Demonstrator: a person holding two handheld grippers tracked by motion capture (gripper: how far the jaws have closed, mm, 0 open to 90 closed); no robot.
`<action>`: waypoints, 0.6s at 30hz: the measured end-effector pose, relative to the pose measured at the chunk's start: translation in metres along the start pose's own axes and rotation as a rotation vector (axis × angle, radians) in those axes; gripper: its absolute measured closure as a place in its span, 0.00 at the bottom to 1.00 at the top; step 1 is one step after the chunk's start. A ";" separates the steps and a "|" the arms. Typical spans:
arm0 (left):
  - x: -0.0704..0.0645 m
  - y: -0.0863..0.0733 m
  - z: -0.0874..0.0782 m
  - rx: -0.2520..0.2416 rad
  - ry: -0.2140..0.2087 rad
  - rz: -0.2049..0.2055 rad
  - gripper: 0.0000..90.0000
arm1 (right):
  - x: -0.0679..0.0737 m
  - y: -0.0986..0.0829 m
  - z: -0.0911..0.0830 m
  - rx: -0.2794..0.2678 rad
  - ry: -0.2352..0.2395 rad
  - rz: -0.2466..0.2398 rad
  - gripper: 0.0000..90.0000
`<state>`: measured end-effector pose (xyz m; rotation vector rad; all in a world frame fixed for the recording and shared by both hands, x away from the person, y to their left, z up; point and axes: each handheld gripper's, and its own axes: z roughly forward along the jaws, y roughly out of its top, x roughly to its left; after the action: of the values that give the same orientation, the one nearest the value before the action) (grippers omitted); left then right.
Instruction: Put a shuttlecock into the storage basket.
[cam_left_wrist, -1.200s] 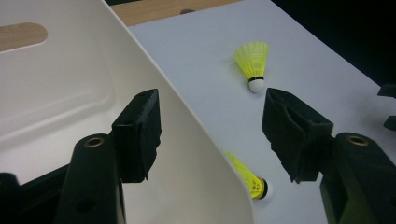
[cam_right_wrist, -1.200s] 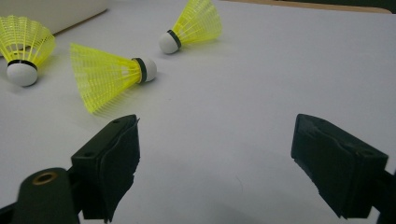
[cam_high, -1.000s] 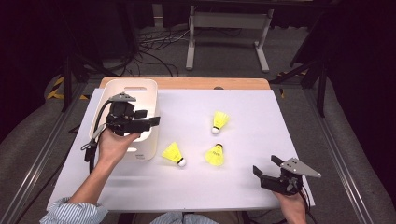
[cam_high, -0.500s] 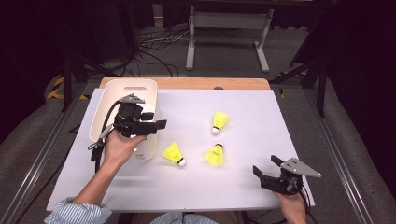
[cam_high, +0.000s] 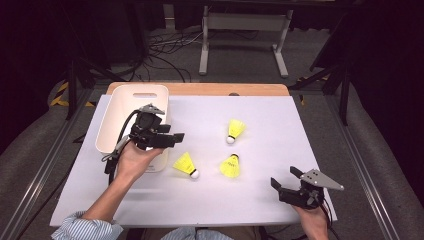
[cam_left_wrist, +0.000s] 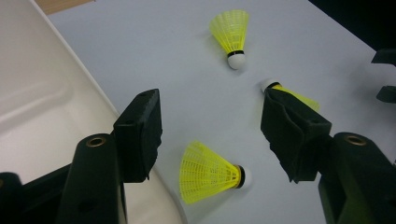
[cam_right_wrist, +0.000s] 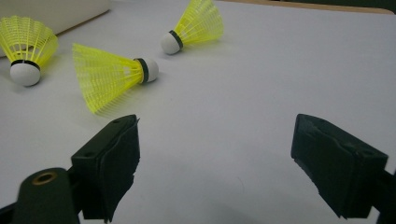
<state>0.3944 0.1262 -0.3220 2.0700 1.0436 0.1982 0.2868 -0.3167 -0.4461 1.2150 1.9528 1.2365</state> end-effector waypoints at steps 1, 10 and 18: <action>-0.002 0.000 0.001 0.004 -0.002 -0.003 0.43 | 0.000 0.000 0.000 0.000 0.000 0.000 0.17; -0.009 -0.001 0.009 0.043 0.014 0.015 0.43 | 0.000 0.000 0.000 0.000 0.002 0.000 0.17; -0.015 -0.002 0.014 0.075 0.030 0.032 0.43 | 0.000 0.000 0.000 0.001 0.002 -0.001 0.17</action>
<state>0.3899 0.1071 -0.3297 2.1587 1.0504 0.2097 0.2868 -0.3163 -0.4462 1.2136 1.9553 1.2373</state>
